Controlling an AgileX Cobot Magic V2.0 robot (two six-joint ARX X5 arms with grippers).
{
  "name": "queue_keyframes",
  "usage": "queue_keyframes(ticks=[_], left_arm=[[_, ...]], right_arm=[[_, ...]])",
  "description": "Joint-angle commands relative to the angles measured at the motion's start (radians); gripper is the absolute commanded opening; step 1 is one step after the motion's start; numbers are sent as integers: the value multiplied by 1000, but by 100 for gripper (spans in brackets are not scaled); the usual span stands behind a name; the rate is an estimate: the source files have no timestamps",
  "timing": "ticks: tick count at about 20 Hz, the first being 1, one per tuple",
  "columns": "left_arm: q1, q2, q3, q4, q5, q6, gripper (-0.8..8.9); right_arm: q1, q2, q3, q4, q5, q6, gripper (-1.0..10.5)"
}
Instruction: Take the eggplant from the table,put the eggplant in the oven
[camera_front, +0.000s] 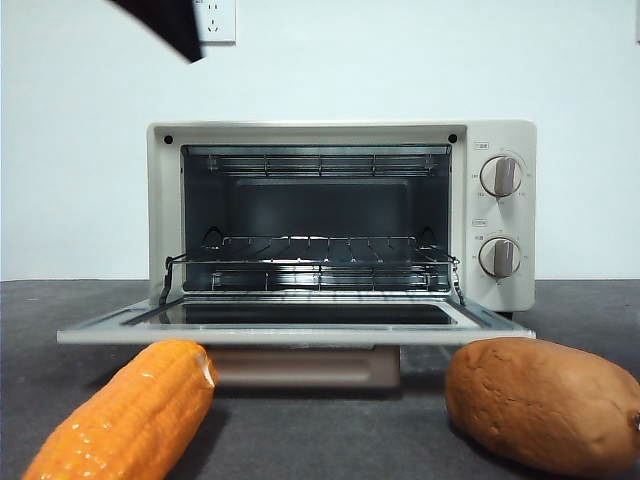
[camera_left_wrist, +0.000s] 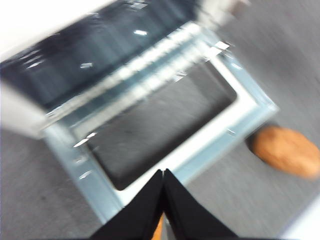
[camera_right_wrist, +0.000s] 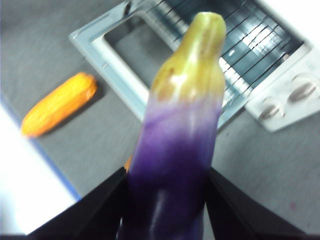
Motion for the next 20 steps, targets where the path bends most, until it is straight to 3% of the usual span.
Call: queue_keyframes(ticks=[1, 5, 9, 16, 20], left_arm=[[51, -90, -131, 104, -3, -63, 6], [191, -248, -388, 248, 1, -116, 6], [318, -327, -550, 315, 68, -125, 6], [509, -338, -698, 458, 278, -162, 6], [528, -338, -701, 456, 336, -161, 6]], right_arm=[[11, 26, 12, 82, 0, -11, 154], [11, 115, 13, 186, 0, -100, 154], [11, 278, 13, 220, 31, -184, 155], [11, 597, 15, 395, 292, -380, 155], [9, 747, 72, 456, 434, -442, 155]])
